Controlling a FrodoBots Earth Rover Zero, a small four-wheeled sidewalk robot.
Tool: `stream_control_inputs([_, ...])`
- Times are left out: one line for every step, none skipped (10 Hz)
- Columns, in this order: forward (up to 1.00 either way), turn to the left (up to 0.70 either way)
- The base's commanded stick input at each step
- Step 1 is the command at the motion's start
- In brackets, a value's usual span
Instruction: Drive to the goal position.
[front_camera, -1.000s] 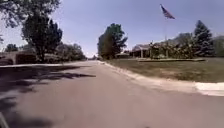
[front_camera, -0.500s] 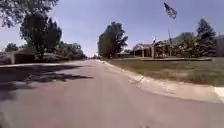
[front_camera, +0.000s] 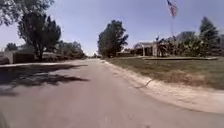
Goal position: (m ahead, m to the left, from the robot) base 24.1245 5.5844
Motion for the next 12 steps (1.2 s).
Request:
stream_control_inputs([0.70, 0.21])
stream_control_inputs([0.70, 0.35])
stream_control_inputs([0.70, 0.35])
stream_control_inputs([0.70, 0.01])
stream_control_inputs([0.70, 0.00])
stream_control_inputs([0.70, 0.00])
stream_control_inputs([0.70, 0.00])
stream_control_inputs([0.70, 0.00])
stream_control_inputs([0.70, 0.00])
stream_control_inputs([0.70, 0.00])
stream_control_inputs([0.70, 0.00])
stream_control_inputs([0.70, 0.00])
